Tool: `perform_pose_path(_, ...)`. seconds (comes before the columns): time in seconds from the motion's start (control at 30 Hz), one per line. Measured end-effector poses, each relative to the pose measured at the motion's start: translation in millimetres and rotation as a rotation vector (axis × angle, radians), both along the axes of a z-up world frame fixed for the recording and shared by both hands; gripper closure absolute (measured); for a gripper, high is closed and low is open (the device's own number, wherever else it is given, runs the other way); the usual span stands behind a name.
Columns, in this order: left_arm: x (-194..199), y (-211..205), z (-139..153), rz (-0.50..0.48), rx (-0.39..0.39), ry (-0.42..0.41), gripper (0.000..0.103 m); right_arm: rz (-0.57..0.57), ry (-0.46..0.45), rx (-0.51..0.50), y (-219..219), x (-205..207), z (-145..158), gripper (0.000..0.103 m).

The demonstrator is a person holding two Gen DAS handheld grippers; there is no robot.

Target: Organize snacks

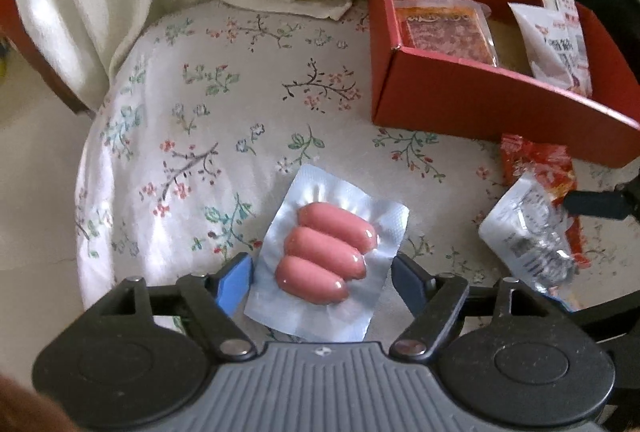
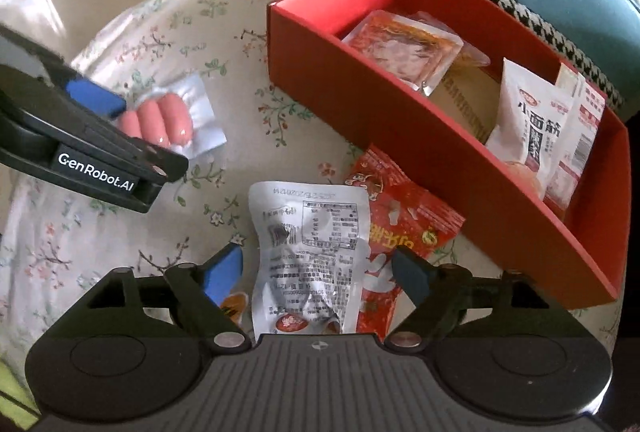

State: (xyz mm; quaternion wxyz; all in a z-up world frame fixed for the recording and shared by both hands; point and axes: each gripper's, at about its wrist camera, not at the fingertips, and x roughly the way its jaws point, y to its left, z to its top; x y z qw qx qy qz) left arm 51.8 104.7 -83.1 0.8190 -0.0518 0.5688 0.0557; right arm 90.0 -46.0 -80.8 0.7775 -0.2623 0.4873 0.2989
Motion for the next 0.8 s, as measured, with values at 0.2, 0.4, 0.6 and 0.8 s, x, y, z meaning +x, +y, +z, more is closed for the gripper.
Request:
perform_pose_path(0.2,1.8,-1.7,-2.4,-0.023,0.033,-0.009,0.033,0.001,0.008,-0.003,-3.5,-1.6,1.8,0.032)
perform_pose_path(0.4,0.6,1.4,3.6,-0.006,-0.019,-0.012,0.041,-0.033,0.047,0.062,-14.9,1.1,11.4,0.039)
perform_pose_path(0.6,-1.4,11.4,15.7,0.039,-0.088,-0.047,0.042,-0.056,0.033,0.119,-24.4,2.7,25.2,0.039)
perform_pose_path(0.8,-1.8,8.5,26.7,0.03,-0.106,-0.078,0.042,-0.078,0.031,0.199,-33.4,9.3,43.9,0.055)
